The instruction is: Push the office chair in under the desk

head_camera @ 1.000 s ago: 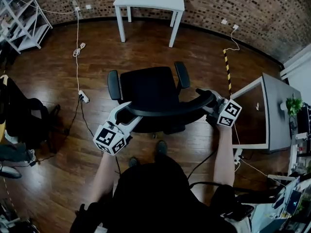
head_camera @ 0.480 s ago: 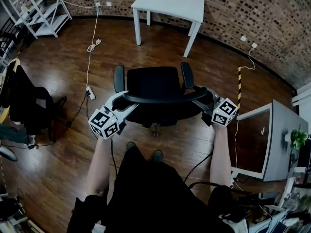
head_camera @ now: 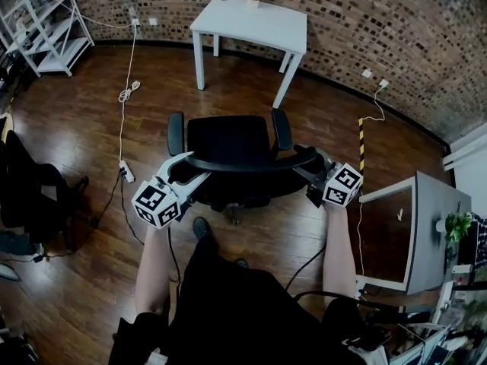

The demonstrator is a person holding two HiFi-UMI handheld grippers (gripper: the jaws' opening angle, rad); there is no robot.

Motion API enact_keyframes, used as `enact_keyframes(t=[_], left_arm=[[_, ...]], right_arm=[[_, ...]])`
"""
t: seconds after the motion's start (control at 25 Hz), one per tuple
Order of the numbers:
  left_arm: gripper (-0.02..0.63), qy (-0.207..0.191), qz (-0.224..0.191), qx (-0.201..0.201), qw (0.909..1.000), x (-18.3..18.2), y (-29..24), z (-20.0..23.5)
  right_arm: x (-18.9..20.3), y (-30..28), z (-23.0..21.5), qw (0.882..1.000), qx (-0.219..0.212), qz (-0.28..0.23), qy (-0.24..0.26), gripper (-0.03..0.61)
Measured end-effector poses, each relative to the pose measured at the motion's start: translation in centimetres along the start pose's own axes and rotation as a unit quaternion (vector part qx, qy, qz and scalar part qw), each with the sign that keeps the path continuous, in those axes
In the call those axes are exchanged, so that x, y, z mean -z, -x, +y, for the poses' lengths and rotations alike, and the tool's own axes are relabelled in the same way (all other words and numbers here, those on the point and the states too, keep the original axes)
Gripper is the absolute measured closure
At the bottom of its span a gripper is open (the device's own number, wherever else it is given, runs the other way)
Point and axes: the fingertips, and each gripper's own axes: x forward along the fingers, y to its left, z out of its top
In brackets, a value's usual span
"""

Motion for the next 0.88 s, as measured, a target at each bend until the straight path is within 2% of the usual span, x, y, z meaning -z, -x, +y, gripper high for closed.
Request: enact_keyframes(t=[0.28,0.4,0.68,0.88], left_arm=[[0.273,-0.001,0.003,0.027,0.9996,-2.3,-1.9,10.2],[0.275,0.004,0.003,0.035,0.9994,-2.1,-3.0,14.0],[0.273,0.010,0.017,0.061,0.9979,-1.7,-9.5,23.5],[0.268,0.011,0.031,0.094,0.9950,-1.7,-12.7,29.5]], right_arm=[[-1.2,-7.9,-5.2,1.000,0.026,-0.001,-0.001,0.337],[-1.3,-10.6,-7.5,0.999,0.033,-0.002,0.002,0.337],[-2.3,-15.9,-15.6,0.998,0.056,-0.007,-0.010,0.341],[-3.2,-19.7,-18.8,0.996,0.083,-0.011,-0.027,0.350]])
